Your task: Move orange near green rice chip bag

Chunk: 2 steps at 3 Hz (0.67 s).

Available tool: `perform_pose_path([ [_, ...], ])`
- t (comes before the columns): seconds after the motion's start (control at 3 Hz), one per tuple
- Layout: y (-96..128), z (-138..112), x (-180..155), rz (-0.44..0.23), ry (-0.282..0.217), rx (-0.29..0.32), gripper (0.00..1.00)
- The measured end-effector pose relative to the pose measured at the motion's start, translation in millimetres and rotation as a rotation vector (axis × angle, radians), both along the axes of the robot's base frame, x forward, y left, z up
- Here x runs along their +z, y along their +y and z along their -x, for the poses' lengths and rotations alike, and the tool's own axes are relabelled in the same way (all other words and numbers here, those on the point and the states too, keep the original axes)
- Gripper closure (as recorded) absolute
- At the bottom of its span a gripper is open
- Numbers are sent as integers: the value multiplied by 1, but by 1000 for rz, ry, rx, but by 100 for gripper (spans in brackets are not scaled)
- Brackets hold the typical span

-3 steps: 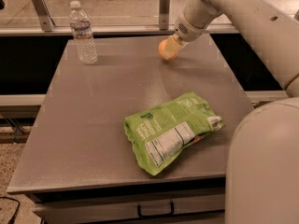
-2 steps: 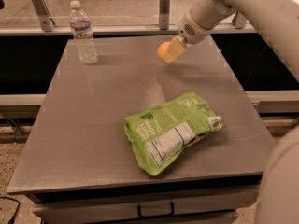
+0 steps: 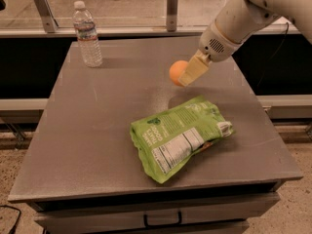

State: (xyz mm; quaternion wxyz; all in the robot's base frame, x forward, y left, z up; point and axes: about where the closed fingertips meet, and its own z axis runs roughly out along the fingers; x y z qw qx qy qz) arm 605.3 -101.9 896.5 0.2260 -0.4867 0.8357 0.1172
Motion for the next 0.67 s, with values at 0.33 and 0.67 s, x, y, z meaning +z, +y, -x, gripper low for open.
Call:
perform_pose_path([
  [0.33, 4, 30, -10, -8, 27, 53, 100],
  [0.67, 16, 43, -19, -25, 38, 90, 100],
])
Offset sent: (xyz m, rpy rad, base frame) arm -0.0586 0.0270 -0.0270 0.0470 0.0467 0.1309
